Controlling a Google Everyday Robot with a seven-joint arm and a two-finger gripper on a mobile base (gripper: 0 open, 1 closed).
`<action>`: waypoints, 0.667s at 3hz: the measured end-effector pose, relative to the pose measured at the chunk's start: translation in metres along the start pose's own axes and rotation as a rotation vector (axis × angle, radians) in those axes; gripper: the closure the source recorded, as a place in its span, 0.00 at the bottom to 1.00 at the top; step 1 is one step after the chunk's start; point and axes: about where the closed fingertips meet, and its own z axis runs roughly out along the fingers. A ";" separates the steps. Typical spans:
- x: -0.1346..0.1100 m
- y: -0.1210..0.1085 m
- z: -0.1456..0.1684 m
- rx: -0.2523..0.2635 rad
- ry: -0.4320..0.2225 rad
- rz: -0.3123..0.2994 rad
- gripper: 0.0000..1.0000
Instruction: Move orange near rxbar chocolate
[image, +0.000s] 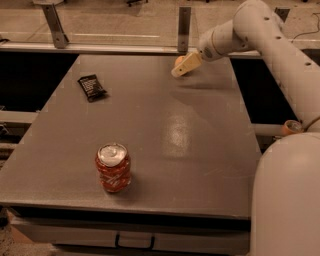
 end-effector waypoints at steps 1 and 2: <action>0.015 0.001 0.007 0.006 0.043 0.071 0.00; 0.021 0.010 0.017 -0.024 0.054 0.118 0.18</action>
Offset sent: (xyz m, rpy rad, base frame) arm -0.0052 0.0051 -0.0363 0.0653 0.1610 -0.0777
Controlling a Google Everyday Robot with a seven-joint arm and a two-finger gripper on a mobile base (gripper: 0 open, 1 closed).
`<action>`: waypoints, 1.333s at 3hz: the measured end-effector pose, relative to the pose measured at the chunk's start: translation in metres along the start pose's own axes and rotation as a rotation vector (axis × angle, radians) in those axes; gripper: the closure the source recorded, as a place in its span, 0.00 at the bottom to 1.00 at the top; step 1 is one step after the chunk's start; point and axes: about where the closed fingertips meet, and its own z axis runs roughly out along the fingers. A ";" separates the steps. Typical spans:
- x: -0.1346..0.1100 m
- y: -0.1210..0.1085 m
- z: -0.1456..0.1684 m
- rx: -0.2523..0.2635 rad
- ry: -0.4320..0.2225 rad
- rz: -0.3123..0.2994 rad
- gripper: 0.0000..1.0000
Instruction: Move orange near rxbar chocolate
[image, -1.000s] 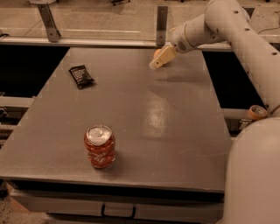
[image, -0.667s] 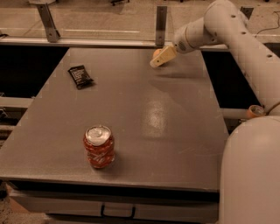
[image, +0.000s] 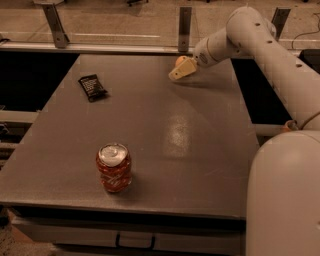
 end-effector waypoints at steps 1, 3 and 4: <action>0.002 0.007 0.006 -0.029 -0.002 0.028 0.41; -0.022 0.023 -0.015 -0.083 -0.055 -0.003 0.88; -0.070 0.049 -0.048 -0.123 -0.147 -0.086 1.00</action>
Offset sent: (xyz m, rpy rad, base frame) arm -0.0100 0.0061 -0.0024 0.0602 0.0573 0.0140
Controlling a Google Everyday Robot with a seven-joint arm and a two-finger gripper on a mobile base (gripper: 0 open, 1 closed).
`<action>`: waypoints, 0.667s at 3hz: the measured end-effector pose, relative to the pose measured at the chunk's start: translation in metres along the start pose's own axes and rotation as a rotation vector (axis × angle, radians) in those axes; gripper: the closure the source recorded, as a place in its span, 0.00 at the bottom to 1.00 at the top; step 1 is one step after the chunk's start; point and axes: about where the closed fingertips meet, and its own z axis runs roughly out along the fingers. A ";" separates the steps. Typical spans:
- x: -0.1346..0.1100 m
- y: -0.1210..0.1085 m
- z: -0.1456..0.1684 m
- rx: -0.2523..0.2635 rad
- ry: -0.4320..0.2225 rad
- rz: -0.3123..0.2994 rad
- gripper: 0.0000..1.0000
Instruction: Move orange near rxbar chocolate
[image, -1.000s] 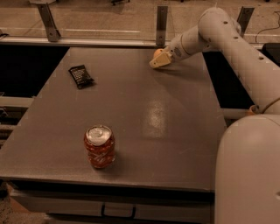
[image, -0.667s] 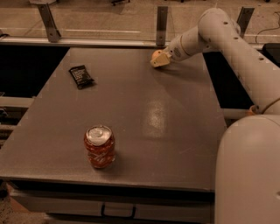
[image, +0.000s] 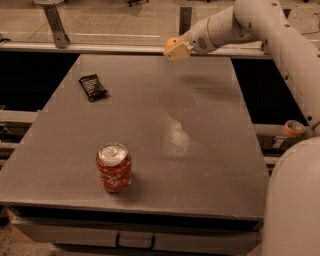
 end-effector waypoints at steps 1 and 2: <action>-0.005 0.003 0.000 -0.004 -0.007 -0.010 1.00; -0.004 0.009 0.006 -0.036 -0.009 -0.007 1.00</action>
Offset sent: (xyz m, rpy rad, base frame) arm -0.0087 0.0129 -0.0015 0.0179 0.0269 0.0594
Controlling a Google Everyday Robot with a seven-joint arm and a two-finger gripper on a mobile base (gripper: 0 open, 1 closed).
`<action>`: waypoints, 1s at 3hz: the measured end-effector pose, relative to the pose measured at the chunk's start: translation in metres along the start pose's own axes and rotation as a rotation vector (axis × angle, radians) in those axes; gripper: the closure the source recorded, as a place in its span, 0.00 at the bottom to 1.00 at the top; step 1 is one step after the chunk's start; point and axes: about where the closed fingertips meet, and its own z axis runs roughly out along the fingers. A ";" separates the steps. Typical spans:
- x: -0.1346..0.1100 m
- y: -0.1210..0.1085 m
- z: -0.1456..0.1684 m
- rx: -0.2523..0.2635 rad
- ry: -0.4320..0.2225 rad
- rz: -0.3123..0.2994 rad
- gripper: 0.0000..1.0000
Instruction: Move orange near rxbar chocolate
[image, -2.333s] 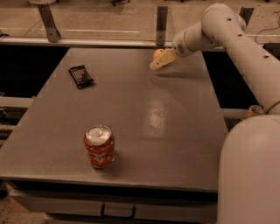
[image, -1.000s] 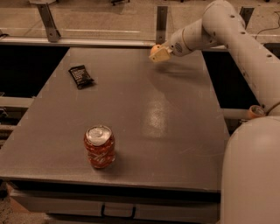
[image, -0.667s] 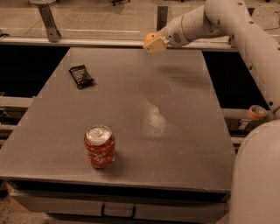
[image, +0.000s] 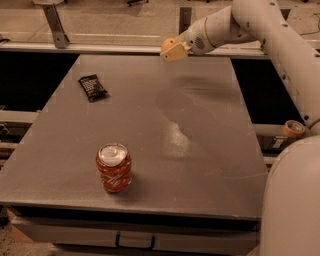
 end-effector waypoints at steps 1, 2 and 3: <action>-0.015 0.041 -0.005 -0.081 -0.027 -0.058 1.00; -0.025 0.116 0.005 -0.215 -0.057 -0.110 1.00; -0.017 0.140 0.020 -0.267 -0.042 -0.108 1.00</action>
Offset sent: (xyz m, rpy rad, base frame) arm -0.1826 0.1314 -0.0210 0.0474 0.0574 0.4420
